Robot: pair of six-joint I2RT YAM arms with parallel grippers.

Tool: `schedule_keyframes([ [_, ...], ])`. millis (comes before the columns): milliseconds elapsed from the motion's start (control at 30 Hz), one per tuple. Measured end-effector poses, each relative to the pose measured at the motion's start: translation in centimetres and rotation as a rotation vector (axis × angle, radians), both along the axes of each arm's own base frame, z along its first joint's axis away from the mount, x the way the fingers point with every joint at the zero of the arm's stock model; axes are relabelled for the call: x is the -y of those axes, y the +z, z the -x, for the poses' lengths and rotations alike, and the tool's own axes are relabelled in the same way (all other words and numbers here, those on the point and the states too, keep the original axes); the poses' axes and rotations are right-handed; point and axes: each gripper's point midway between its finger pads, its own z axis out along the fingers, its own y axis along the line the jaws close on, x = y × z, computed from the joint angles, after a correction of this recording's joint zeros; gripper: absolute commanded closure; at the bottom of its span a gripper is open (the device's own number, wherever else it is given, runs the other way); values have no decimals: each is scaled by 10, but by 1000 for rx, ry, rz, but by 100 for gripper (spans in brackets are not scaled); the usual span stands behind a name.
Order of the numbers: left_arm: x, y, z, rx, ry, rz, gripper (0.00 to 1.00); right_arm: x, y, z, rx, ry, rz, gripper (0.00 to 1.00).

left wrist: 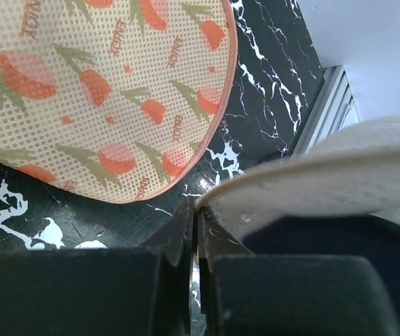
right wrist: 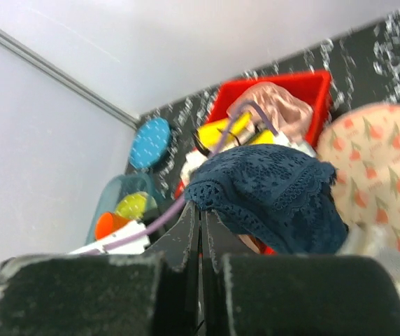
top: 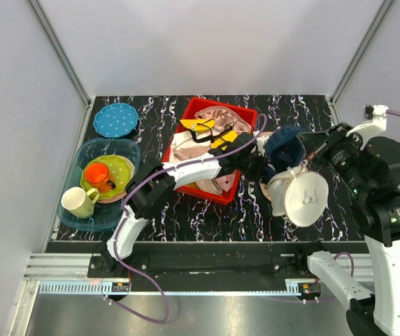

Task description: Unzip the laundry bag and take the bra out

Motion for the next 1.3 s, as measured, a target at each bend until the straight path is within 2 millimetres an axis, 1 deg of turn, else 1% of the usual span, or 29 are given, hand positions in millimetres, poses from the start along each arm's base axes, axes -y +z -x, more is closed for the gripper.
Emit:
schedule_keyframes([
  [100,0,0,0,0,0,-2,100,1,37,0,119,-3,-25,100],
  [200,-1,-1,0,-3,1,-6,100,4,69,3,224,-21,-46,100],
  [267,-1,-1,0,-3,1,-5,100,6,85,8,281,-27,-59,100],
  [333,-1,-1,0,-4,1,-6,100,8,93,9,310,-33,-66,100],
  [400,-1,-1,1,-5,-3,-3,90,9,97,8,324,-41,-69,100],
  [433,-1,0,1,-7,-6,-2,83,9,97,8,324,-42,-69,100],
  [500,-1,0,3,-9,-16,-2,57,9,97,6,321,-42,-68,100],
  [567,-2,0,4,-12,-25,-4,48,8,98,5,321,-42,-68,100],
  [600,-3,0,4,-12,-26,-8,37,8,100,4,324,-41,-69,100],
  [667,-6,3,3,-8,-28,-13,28,8,107,5,336,-41,-71,100],
  [700,-9,6,2,-7,-23,-18,20,8,111,6,346,-40,-72,100],
  [733,-12,9,1,-1,-20,-22,16,8,116,6,357,-40,-75,100],
  [833,-21,31,-6,31,-3,-10,7,7,128,9,389,-32,-82,100],
  [1000,-37,84,-25,106,41,45,7,1,133,3,401,-3,-88,100],
  [1067,-45,100,-33,129,61,65,7,-2,132,-1,393,10,-88,100],
  [1133,-57,116,-43,147,88,81,7,-5,130,-7,382,18,-90,100],
  [1233,-73,131,-55,164,124,90,7,-9,126,-13,365,32,-89,100],
  [1300,-87,138,-63,172,150,90,7,-11,124,-15,359,40,-90,100],
])
